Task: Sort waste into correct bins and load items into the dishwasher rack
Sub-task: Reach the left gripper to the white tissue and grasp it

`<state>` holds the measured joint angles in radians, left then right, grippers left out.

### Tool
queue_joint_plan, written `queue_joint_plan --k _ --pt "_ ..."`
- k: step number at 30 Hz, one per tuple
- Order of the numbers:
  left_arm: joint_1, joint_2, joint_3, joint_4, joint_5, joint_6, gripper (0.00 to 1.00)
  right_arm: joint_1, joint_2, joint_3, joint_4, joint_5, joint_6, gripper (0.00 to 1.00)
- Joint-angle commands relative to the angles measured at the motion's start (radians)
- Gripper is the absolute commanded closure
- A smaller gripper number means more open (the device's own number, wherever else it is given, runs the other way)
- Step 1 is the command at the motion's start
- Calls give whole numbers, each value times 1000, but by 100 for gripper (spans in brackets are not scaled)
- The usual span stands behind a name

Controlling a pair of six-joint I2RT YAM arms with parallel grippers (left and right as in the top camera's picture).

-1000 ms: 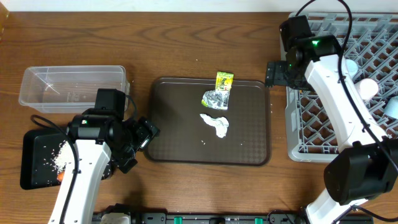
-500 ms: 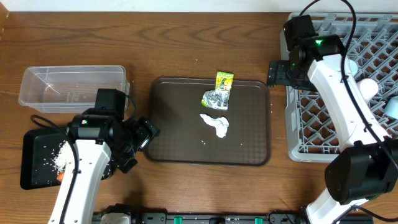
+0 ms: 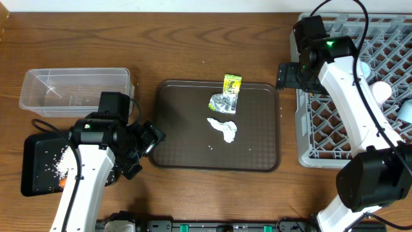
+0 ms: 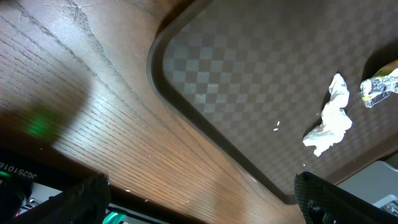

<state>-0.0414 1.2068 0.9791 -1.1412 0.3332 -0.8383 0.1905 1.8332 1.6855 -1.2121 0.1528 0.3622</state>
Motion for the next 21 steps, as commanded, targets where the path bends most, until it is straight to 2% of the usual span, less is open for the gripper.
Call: queue_joint_plan --k 1,3,5,6,7,9,14,17,21 --pt "-3 3 5 4 -13 -12 2 -2 -22 -1 -3 0 -3 1" --pt "-3 3 5 71 5 -44 1 -2 -22 -1 -3 0 -3 1" --pt "-3 3 5 88 81 -43 10 -2 -22 -1 -3 0 -3 1" --pt "-3 3 5 88 127 -42 11 -2 -22 -1 -3 0 -4 1" --pt "-4 3 5 88 174 -42 10 -2 -22 -1 -3 0 -3 1" --pt "-15 3 5 90 241 -43 1 -2 -22 -1 -3 0 -3 1" --pt "-56 4 5 110 269 -80 2 -2 -22 -1 -3 0 -3 1" --pt "-130 5 5 227 287 -11 2 -2 -22 -1 -3 0 -3 1" --pt "-266 26 5 399 221 -5 2 -2 -22 -1 -3 0 -3 1"
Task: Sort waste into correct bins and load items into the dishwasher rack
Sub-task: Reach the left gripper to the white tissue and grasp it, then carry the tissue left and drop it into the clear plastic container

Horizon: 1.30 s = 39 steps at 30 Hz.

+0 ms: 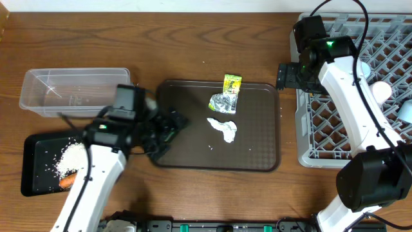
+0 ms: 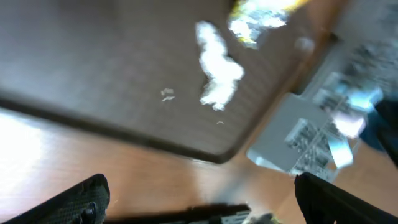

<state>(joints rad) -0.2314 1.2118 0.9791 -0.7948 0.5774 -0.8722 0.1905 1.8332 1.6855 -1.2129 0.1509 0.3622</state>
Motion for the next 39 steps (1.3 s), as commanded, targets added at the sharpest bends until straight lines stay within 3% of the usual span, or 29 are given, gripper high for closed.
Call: queue_joint_plan --k 1,5,16,25,29,35,39 --pt "-105 34 5 84 -54 23 2 -2 -22 -1 -2 2 -3 1" --pt "-194 128 5 148 -179 -20 2 -2 -22 -1 -2 2 -3 1" --pt "-304 490 200 168 -294 40 2 -2 -22 -1 -2 2 -3 1" --pt "-429 612 258 163 -514 -32 2 -2 -22 -1 -2 2 -3 1" --pt "-447 649 258 161 -531 -32 1 -2 -22 -1 -2 2 -3 1" --pt "-454 694 258 161 -544 -32 12 -2 -22 -1 -2 2 -3 1" --pt "-455 709 258 161 -545 -32 34 -2 -22 -1 -2 2 -3 1"
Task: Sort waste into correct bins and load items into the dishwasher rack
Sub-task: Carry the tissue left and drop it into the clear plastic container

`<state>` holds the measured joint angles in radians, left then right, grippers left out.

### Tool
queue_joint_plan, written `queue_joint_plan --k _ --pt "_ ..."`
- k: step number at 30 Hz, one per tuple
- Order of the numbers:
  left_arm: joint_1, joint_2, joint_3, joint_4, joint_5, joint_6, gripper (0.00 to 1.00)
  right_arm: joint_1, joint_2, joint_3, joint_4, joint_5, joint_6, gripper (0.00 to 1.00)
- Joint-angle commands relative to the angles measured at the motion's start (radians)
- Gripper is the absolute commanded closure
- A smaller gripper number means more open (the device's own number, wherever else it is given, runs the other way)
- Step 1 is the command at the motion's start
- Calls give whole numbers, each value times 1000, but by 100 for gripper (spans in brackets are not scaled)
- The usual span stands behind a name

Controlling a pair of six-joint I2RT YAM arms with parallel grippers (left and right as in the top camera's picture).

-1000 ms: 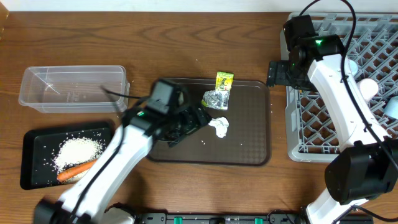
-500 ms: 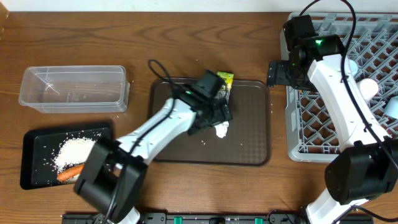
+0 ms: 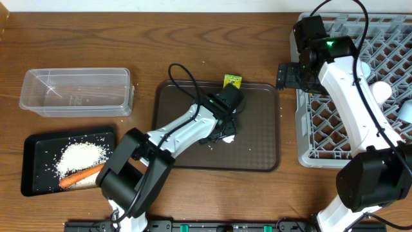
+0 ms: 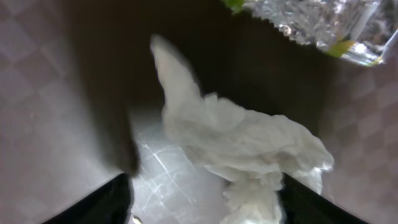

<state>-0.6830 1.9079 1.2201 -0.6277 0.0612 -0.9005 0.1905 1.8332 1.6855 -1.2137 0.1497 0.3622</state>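
Observation:
A crumpled white tissue [image 3: 227,133] [image 4: 242,134] lies in the middle of the brown tray [image 3: 180,151]. My left gripper [image 3: 222,124] [image 4: 205,190] is low over it and open, with one finger on each side of the tissue's near end. Just beyond the tissue lies a crinkled silver wrapper [image 4: 311,22], which my left wrist mostly hides from overhead. A green-yellow packet [image 3: 232,80] rests on the tray's far rim. My right gripper [image 3: 284,75] hangs at the left edge of the grey dishwasher rack [image 3: 302,138]; whether it is open or shut does not show.
A clear plastic container [image 3: 74,91] stands at the left. In front of it is a black bin [image 3: 35,174] with rice and a carrot. White cups [image 3: 382,90] sit in the rack at the right.
My left gripper has moved from the tray's left edge to the tray's middle. It now sits low and open around the tissue. The right arm has not moved.
My left gripper first hung off the tray's left side, near the black bin. Then it was at the tray's left rim, with the tissue and wrapper far ahead. Now it is open, right over the tissue. Nothing on the tray has shifted.

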Motion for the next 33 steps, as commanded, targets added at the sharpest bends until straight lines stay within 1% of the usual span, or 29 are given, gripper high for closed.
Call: queue_joint_plan --k 1,6,9,10,15,22,25,28,33 --pt "-3 13 17 -6 -29 -3 41 -2 -22 -1 -1 3 -3 1" --pt "-3 0 20 -23 -28 -3 76 -2 -22 -1 -2 3 -4 1" --pt "3 -27 38 -69 -29 -2 91 -2 -22 -1 -2 3 -3 1" --pt "7 -38 47 -87 -29 2 94 -2 -22 -1 -1 3 -3 1" --pt "65 -146 99 -203 -44 5 94 -2 -22 -1 -2 3 -3 1" --pt "209 -379 103 -305 -48 5 94 -2 -22 -1 -2 3 -3 1" --pt "283 -468 103 -326 -55 9 94 -2 -22 -1 -2 3 -3 1" --pt "373 -541 103 -330 -77 42 94 -2 -22 -1 -2 3 -4 1" --pt "529 -581 103 -324 -131 120 94 -2 -22 -1 -1 3 -3 1"
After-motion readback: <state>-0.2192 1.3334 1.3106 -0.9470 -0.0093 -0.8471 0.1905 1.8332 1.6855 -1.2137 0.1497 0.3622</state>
